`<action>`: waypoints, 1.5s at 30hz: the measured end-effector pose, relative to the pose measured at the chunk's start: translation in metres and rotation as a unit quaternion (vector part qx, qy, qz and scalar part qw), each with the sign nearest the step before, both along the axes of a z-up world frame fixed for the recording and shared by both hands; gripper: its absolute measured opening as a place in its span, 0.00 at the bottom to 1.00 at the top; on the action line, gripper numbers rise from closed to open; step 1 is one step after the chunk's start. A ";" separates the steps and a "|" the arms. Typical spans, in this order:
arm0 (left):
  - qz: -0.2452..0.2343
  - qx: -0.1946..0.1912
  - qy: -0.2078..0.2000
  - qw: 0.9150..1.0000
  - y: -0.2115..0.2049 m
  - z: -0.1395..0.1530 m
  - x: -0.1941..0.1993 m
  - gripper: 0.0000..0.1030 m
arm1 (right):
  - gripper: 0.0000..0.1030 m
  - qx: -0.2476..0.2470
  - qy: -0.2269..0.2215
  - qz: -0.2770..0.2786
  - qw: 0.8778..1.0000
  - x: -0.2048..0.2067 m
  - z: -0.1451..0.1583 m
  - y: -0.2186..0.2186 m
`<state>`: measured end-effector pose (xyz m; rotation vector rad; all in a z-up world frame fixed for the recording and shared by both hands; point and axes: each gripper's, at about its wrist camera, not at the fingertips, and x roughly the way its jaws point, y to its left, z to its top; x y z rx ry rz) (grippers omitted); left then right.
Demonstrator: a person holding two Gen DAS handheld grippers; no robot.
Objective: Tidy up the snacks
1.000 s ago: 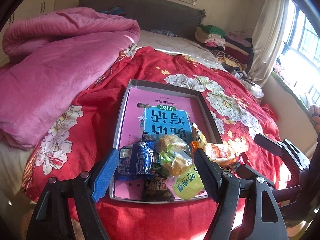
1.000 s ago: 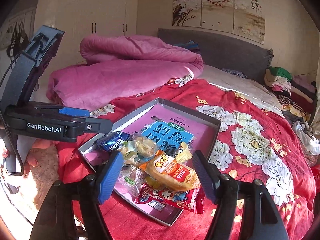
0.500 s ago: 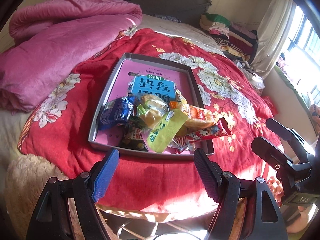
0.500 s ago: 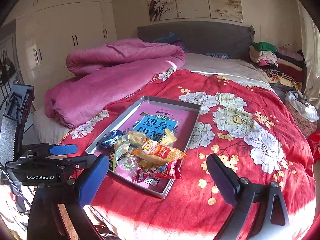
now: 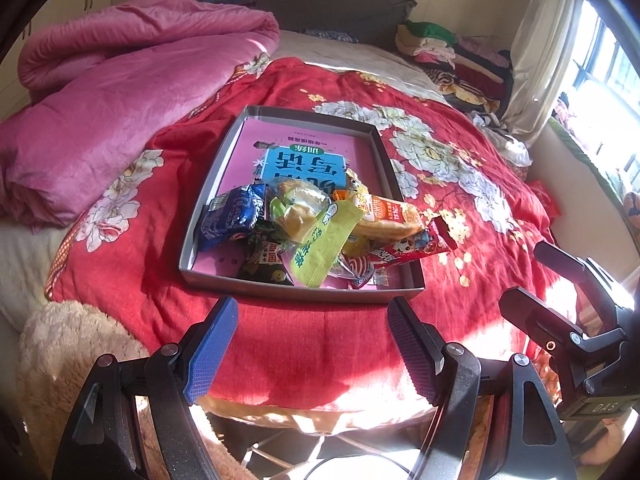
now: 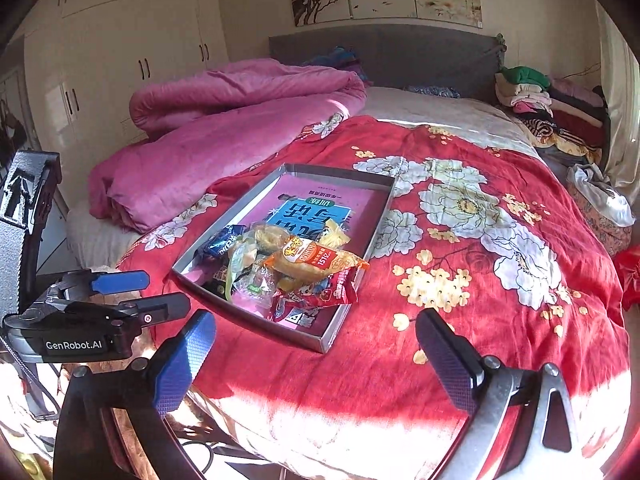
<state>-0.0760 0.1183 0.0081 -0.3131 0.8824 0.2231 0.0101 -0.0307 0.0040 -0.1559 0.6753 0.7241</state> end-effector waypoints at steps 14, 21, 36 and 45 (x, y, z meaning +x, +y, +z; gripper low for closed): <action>-0.003 0.012 -0.005 1.000 -0.003 0.006 -0.002 0.76 | 0.98 0.002 -0.022 -0.005 1.000 -0.009 0.008 -0.002; -0.002 0.014 -0.008 1.000 -0.003 0.008 -0.004 0.76 | 0.98 0.003 -0.024 -0.005 1.000 -0.011 0.009 -0.003; -0.002 0.015 -0.010 1.000 -0.003 0.012 -0.009 0.76 | 0.98 0.004 -0.030 -0.005 1.000 -0.018 0.014 -0.004; 0.002 0.013 -0.005 1.000 0.000 0.009 -0.009 0.76 | 0.98 0.003 -0.031 -0.006 0.999 -0.019 0.015 -0.003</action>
